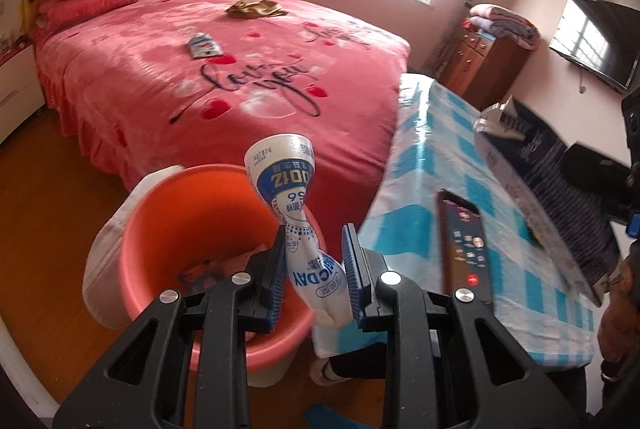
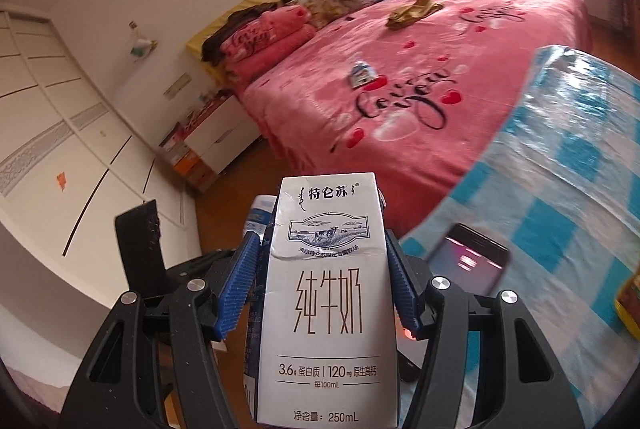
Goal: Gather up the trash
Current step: 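Carry the yogurt bottle in the left tool and milk carton in the right tool over the orange bucket, then open both tools to drop the bottle and carton into the bucket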
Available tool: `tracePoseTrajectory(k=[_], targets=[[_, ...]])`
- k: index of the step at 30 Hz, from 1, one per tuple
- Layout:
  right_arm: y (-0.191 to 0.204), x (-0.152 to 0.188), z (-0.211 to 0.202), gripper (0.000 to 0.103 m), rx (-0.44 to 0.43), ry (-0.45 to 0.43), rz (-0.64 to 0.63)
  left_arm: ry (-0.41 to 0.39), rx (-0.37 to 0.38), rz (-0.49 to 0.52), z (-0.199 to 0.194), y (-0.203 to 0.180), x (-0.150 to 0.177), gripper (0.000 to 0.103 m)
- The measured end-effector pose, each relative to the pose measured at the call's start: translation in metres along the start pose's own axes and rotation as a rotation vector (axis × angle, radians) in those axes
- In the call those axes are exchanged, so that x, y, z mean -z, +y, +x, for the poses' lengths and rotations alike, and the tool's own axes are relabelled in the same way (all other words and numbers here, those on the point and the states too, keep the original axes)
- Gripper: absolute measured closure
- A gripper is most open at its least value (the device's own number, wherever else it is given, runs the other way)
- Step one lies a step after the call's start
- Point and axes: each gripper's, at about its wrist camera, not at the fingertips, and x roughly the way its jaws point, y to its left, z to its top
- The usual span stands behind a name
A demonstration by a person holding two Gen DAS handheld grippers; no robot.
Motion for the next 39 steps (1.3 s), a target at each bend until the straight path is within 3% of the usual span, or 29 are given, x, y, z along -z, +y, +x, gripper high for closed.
tracePoseTrajectory(k=[13,25,26,27,29,33,39], targets=[[0.028,-0.012,0.061,0.041,-0.047,0.083,-0.031,0.043,-0.048,-0.087,0.014,0.044,0.014,0.075],[0.032,-0.029,0.097,0.040,-0.059,0.090,-0.024,0.054,-0.065,-0.145,0.026,0.062,0.018,0.074],[0.032,-0.030,0.101,0.037,-0.051,0.086,-0.021,0.057,-0.071,-0.149,0.028,0.063,0.019,0.069],[0.032,-0.030,0.102,0.026,-0.043,0.080,-0.014,0.064,-0.083,-0.155,0.031,0.065,0.020,0.058],[0.027,-0.030,0.101,0.021,-0.048,0.062,0.016,0.066,-0.110,-0.168,0.032,0.069,0.021,0.043],[0.021,-0.028,0.085,0.014,-0.011,0.026,0.017,0.060,-0.137,-0.192,0.031,0.077,0.024,0.030],[0.017,-0.029,0.053,0.014,0.048,-0.052,-0.004,0.044,-0.162,-0.183,0.029,0.077,0.021,0.022]])
